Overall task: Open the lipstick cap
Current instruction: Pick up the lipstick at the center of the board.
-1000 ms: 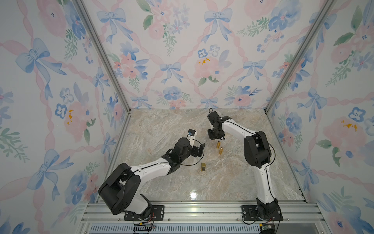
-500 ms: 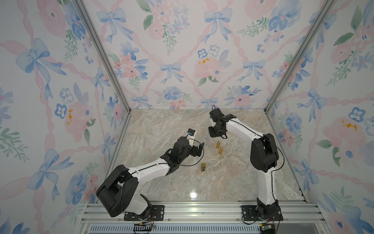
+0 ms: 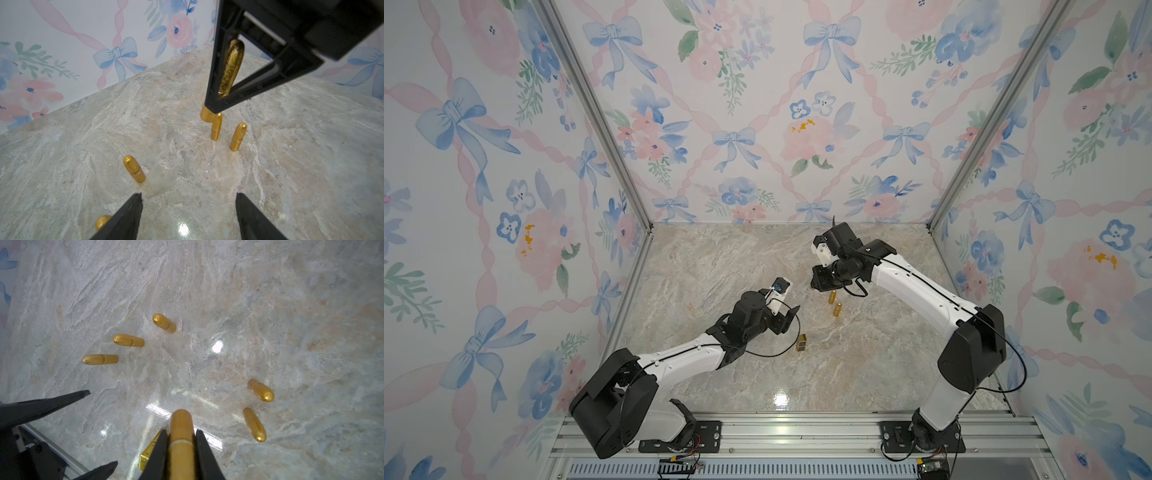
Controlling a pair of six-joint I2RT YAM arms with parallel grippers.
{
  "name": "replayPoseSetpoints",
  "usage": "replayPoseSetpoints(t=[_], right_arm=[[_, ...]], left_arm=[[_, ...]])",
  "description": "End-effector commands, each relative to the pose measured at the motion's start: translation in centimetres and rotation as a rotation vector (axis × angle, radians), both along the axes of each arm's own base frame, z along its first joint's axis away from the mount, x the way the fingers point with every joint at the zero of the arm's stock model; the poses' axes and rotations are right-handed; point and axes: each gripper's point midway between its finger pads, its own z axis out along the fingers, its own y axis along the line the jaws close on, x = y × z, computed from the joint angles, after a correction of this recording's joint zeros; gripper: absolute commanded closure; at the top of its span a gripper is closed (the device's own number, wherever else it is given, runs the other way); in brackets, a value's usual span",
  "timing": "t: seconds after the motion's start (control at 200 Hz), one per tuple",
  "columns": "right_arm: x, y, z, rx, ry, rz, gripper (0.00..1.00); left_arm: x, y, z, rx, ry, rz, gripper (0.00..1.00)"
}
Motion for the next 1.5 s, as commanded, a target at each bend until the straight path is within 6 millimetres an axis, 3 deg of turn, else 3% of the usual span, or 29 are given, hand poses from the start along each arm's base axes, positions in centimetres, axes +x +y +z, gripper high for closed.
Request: replayPoseSetpoints(t=[0.0, 0.09, 0.11, 0.205, 0.395, 0.59, 1.075, 1.495], right_arm=[[-3.2, 0.3, 1.0, 0.046, 0.063, 0.031, 0.79], [-4.5, 0.9, 0.6, 0.078, 0.112, 0.048, 0.79], [-4.9, 1.0, 1.5, 0.098, 0.103, 0.055, 0.79], [-6.2, 1.5, 1.8, 0.125, 0.124, 0.075, 0.79], [-7.5, 2.0, 2.1, 0.174, 0.154, 0.083, 0.78], [-8.2, 2.4, 2.0, 0.204, 0.174, 0.091, 0.79], [-8.7, 2.9, 2.2, 0.245, 0.174, 0.101, 0.79], [-8.6, 3.0, 2.7, 0.261, 0.156, 0.103, 0.77]], left_arm=[[-2.0, -1.2, 0.7, -0.018, -0.051, -0.136, 0.34], [-2.9, -1.7, 0.8, -0.02, -0.066, -0.185, 0.37], [-3.1, -1.9, 0.9, -0.023, -0.07, -0.197, 0.38], [-3.9, -2.6, 1.4, -0.033, -0.089, -0.235, 0.44], [-4.5, -3.5, 2.6, -0.071, -0.115, -0.277, 0.48], [-4.5, -4.0, 3.3, -0.096, -0.127, -0.286, 0.58], [-4.4, -5.3, 3.3, -0.1, -0.114, -0.324, 0.64], [-3.6, -4.8, 3.6, -0.106, -0.113, -0.264, 0.99]])
